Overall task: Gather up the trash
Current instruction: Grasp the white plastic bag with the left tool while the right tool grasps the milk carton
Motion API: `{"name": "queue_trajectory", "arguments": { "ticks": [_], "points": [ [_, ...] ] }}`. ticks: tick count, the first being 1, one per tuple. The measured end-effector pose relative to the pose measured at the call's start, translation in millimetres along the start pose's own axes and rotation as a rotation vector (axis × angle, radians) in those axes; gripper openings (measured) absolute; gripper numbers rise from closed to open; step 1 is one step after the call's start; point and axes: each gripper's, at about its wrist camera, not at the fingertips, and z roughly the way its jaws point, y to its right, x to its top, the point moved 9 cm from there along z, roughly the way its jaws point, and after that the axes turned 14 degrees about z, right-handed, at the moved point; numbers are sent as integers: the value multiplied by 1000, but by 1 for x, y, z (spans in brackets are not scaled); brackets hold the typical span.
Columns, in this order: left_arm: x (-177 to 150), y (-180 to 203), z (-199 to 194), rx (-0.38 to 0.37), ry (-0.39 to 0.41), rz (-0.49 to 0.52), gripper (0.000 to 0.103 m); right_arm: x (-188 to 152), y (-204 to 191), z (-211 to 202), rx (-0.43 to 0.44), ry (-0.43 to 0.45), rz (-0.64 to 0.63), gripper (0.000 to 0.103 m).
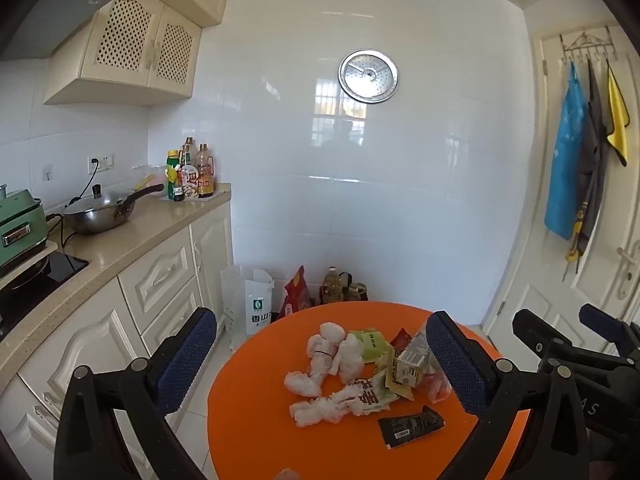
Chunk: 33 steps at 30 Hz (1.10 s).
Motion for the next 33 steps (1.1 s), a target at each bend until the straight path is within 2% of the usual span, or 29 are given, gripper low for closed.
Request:
{"name": "queue_trajectory", "arguments": {
  "ticks": [11,18,19,26,33],
  "points": [
    [-21,-10,51,10,-102,-2,102,-24,-9,57,-16,-83,-10,103],
    [-41,-15,106,-5,-201,-15,102,-48,0,114,-50,-203,6,103],
    [-45,-15,114,-9,-217,-13,102,-54,0,121,-64,-249,6,103],
    [-63,-13,165,-33,-297,4,102,-75,-1,177,-102,-351,20,102],
    [-86,-16,214,-30,-350,3,102,-86,0,236,-167,-413,46,92]
  ]
}}
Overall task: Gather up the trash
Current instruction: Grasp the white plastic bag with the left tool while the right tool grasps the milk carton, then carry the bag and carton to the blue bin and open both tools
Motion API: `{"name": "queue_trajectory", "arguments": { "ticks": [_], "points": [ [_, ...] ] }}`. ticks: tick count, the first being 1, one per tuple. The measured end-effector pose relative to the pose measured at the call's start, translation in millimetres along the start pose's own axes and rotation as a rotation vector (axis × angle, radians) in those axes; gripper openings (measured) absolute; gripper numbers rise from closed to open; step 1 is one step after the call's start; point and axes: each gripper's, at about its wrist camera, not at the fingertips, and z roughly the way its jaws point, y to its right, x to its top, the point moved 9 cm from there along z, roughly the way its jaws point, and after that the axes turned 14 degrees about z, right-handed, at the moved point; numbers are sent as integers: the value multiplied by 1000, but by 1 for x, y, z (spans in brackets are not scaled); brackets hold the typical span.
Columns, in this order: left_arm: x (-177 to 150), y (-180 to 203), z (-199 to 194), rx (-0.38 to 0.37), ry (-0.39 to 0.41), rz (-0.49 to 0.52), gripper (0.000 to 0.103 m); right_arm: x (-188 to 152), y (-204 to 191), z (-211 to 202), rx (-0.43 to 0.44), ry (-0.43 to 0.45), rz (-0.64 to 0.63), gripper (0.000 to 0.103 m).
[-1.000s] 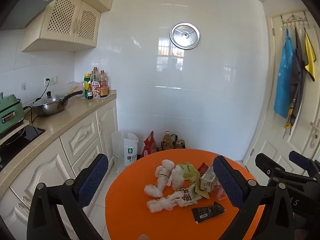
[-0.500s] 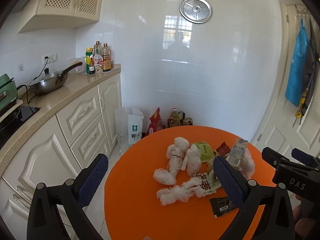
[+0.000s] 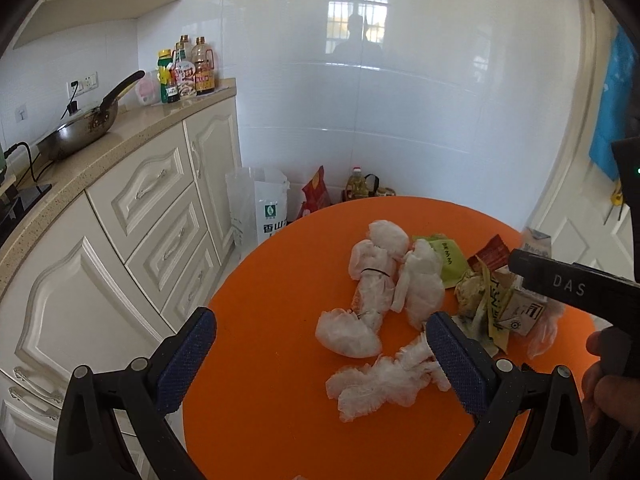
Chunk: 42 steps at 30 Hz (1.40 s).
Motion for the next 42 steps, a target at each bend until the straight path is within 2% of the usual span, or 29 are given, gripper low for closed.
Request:
{"name": "queue_trajectory", "arguments": {
  "ticks": [2,5,7,9,14,19,24,25,26,27,30,34,37,39,42],
  "points": [
    [-3,0,16,3,-17,-1,102,-1,3,16,-31,-21,-1,89],
    [-8,2,35,4,-45,3,102,-9,7,35,-23,-74,-6,72],
    [-9,4,47,5,-67,12,102,-14,14,39,-24,-75,-22,53],
    [-10,7,57,-2,-82,21,102,-16,23,36,-18,-68,-44,45],
    [0,21,89,-7,-103,65,102,-23,32,22,67,-67,-55,43],
    [5,34,132,-12,-159,142,102,-25,39,11,110,-60,-56,43],
    [13,41,166,-58,-193,153,102,-26,43,6,149,-62,-37,42],
    [16,40,171,-74,-198,149,98,-27,42,5,158,-60,-32,41],
    [15,40,176,-95,-210,145,85,-28,42,2,170,-58,-24,41],
    [13,40,181,-108,-232,133,81,-27,45,0,178,-58,-21,41],
    [17,40,182,-123,-217,141,64,-24,49,-6,185,-49,-8,41],
    [18,34,179,-164,-233,132,31,-25,55,-14,207,-46,12,40],
    [11,29,168,-185,-238,107,29,-25,60,-18,210,-45,9,40],
    [5,23,159,-174,-242,118,29,-27,61,-20,210,-48,8,40],
    [-3,17,150,-147,-241,139,36,-30,60,-21,216,-61,4,40]
  ]
}}
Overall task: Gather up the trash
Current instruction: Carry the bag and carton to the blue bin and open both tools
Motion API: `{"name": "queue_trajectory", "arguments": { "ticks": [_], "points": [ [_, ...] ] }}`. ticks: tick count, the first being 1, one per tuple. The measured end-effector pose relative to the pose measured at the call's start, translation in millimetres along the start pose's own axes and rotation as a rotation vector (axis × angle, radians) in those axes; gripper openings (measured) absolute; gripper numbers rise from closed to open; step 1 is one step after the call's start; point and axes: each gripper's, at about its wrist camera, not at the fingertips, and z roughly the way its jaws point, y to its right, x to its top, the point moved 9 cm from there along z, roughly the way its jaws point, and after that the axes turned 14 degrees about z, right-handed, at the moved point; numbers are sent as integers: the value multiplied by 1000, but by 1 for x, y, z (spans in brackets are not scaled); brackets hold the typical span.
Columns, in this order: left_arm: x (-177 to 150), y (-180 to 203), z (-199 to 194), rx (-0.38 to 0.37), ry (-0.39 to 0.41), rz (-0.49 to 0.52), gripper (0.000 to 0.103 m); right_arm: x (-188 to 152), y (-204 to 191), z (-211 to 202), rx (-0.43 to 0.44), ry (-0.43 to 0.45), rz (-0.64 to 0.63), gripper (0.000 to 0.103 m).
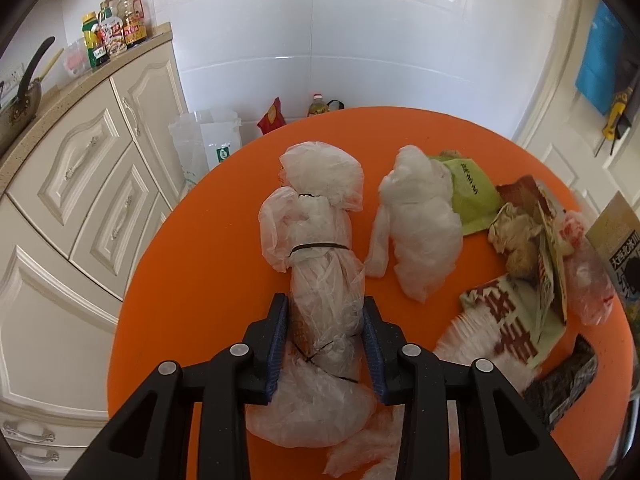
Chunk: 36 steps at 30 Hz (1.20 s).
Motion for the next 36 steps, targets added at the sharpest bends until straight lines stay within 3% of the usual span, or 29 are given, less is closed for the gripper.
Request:
{"name": "queue_trajectory", "arguments": {
  "ticks": [4,7,10,20,26,36],
  "points": [
    [-2,1,1,7,9,-4,39,-5,-2,2,2,-10,-6,40],
    [1,-1,3,-12,15,-27,28,-6,-5,-1,8,-6,-15,40],
    [-2,-10,-6,-46,40,-74,27,-6,-7,-7,19,9,-17,40],
    [-28,-19,-92,47,171,-83,27,2,2,-41,74,66,5,40],
    [-36,12,-161,28,265,-50,27,9,13,-67,104,108,30,40],
    [-43,132,-246,-147,351,120,27,17,90,-133,98,215,140,40]
  ]
}}
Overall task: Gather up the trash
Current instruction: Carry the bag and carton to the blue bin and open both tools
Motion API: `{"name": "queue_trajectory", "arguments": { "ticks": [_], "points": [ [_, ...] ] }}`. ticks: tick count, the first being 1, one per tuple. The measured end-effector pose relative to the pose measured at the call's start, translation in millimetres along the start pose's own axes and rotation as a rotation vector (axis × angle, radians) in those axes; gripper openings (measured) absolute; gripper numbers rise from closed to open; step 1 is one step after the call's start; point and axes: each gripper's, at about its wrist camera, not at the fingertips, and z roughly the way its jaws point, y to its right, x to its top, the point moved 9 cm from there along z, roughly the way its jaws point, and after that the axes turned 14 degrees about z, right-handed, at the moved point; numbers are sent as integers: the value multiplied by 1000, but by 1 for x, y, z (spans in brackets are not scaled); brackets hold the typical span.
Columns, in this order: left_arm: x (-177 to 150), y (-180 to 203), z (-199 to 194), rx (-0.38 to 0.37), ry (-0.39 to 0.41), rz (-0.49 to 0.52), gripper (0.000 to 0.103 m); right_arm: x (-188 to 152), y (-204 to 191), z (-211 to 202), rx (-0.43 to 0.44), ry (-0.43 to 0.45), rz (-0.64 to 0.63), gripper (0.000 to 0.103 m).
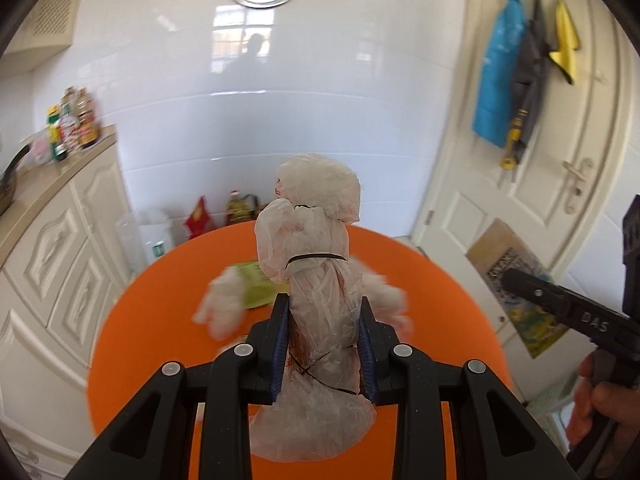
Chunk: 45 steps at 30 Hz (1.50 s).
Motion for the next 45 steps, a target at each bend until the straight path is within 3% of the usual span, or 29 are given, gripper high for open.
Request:
{"name": "queue_trajectory", "arguments": {
  "ticks": [4,10,17,21,27,34,36,38,40,44,45],
  "points": [
    [13,64,-11,-106,21,69,27,11,54,-38,-52,56,67,40],
    [13,178,-7,-307,-2,187,27,15,172,-97,-203,124,201,40],
    [-38,311,21,-537,-148,278,27,-19,316,-136,-383,106,352,40],
    [-83,351,55,-600,-266,319,27,-52,385,-124,-443,44,444,40],
    [-142,372,128,-632,-475,327,27,-101,455,-78,-467,-70,578,40],
    [-155,390,252,-639,-646,347,29,-127,494,-32,-470,-153,638,42],
    [-158,398,276,-647,-679,358,36,-133,503,-21,-478,-173,659,43],
    [-156,395,291,-648,-685,368,56,-138,512,-13,-480,-181,686,56],
    [-140,397,324,-625,-682,375,73,-143,520,-11,-477,-187,710,76],
    [-137,420,314,-560,-659,379,82,-143,524,-16,-494,-166,727,86],
    [-139,420,305,-545,-650,384,82,-143,523,-19,-500,-157,725,95]
  ]
}}
